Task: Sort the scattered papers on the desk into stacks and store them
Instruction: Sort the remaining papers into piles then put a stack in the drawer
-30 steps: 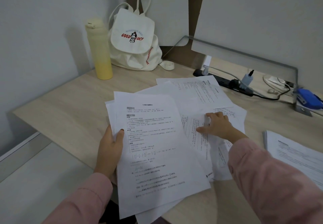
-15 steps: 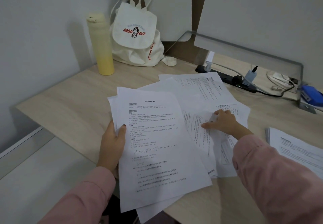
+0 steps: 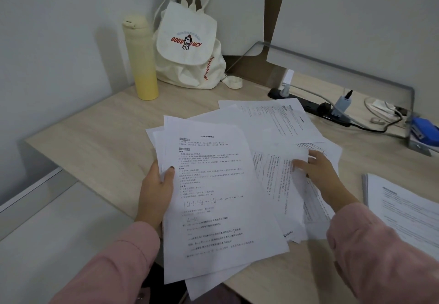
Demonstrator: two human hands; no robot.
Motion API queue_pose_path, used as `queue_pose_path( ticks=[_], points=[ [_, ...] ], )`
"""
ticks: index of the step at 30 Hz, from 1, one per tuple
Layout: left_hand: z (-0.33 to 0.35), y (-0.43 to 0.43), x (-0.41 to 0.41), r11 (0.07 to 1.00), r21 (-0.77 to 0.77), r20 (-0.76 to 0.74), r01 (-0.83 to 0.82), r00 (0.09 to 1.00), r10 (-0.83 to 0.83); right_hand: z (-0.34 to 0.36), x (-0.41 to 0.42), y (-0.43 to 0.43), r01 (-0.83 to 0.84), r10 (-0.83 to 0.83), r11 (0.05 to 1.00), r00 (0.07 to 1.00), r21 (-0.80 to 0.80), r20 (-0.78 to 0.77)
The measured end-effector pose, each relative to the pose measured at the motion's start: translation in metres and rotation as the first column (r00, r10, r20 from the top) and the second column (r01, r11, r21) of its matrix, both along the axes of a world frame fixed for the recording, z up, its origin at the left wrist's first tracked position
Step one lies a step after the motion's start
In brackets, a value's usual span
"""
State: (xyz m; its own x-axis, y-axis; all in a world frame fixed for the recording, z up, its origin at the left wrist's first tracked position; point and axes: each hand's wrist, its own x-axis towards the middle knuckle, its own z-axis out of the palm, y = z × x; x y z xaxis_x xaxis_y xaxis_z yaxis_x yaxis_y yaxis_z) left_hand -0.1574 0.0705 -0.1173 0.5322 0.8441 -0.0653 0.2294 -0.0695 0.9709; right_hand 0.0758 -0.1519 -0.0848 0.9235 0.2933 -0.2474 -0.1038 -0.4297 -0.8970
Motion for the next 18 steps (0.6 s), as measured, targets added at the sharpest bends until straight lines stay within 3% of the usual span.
queue_pose_path(
  ticks=[3, 5, 8, 10, 14, 18],
  points=[
    [0.0, 0.0, 0.0, 1.0, 0.003, 0.005, 0.004, 1.0, -0.004, -0.001, -0.02, -0.008, -0.058, 0.058, 0.998, 0.998, 0.027, -0.014],
    [0.0, -0.001, -0.001, 1.0, 0.001, 0.004, 0.007, 1.0, -0.007, 0.0, -0.029, -0.009, -0.088, 0.089, 0.995, 0.995, -0.037, 0.042],
    [0.001, -0.001, -0.001, 1.0, -0.014, 0.006, 0.008, 1.0, -0.008, 0.0, -0.026, -0.011, 0.074, -0.055, 0.993, 0.979, -0.093, 0.194],
    [0.001, -0.001, -0.001, 1.0, -0.021, 0.007, 0.003, 1.0, -0.003, 0.011, -0.023, -0.015, 0.204, -0.213, 0.977, 0.958, 0.063, 0.192],
    [0.003, -0.002, -0.002, 0.999, -0.031, 0.015, 0.016, 1.0, -0.015, 0.033, -0.012, -0.026, 0.409, -0.432, 0.83, 0.902, 0.378, -0.027],
    [0.004, -0.001, -0.005, 0.997, -0.059, 0.032, 0.052, 0.998, -0.05, 0.036, -0.002, -0.031, 0.521, -0.405, 0.665, 0.854, 0.535, -0.327]
  ],
)
